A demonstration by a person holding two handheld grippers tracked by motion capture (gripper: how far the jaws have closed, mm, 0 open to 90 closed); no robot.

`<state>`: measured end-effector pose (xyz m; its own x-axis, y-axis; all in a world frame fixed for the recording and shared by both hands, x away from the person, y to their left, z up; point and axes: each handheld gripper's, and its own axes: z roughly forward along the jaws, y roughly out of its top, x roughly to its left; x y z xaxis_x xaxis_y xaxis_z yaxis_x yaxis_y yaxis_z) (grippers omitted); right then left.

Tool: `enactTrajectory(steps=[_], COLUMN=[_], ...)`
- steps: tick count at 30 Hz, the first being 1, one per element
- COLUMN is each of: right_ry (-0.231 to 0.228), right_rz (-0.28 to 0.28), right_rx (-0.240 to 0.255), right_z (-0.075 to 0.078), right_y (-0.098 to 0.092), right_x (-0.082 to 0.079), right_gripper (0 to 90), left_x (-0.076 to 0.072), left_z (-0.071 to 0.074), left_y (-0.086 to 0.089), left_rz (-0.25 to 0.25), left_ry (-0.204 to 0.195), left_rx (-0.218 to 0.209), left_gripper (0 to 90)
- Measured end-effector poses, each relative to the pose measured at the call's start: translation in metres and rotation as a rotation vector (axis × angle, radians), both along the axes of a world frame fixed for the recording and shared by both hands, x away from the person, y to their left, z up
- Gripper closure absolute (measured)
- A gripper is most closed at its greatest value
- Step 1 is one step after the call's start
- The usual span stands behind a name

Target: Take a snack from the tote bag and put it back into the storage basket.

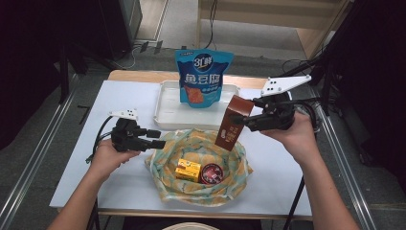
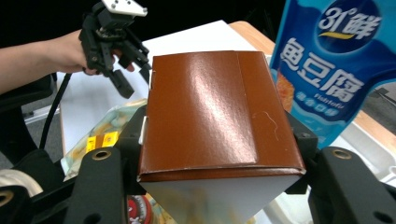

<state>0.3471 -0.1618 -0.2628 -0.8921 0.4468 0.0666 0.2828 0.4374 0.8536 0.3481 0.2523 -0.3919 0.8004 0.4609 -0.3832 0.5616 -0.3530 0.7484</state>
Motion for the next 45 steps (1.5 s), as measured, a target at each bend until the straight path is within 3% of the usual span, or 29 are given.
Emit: enactTrajectory(steps=[6,15,26,45], right_ry=[-0.012,-0.004,0.015,0.005], right_rz=[-0.029,-0.069,-0.101,-0.111], right_rx=[-0.004,-0.013,-0.039,-0.025], right_z=[0.005,-0.005,-0.022,-0.034], right_y=[-0.003,-0.001,0.022,0.055], right_x=[0.013,0.041,0.076,0.112], right_gripper=[43.2,43.3,43.4,43.4], left_x=[0.0,0.001,0.001,-0.003], left_z=[-0.001,-0.002,-0.003,-0.005], left_y=[0.0,0.0,0.003,0.01], left_rz=[0.001,-0.006,0.001,0.023], left_ry=[0.002,0.006,0.007,0.009], left_rx=[0.003,-0.009,-0.015,-0.007], left_gripper=[41.3,41.7,41.7,41.9])
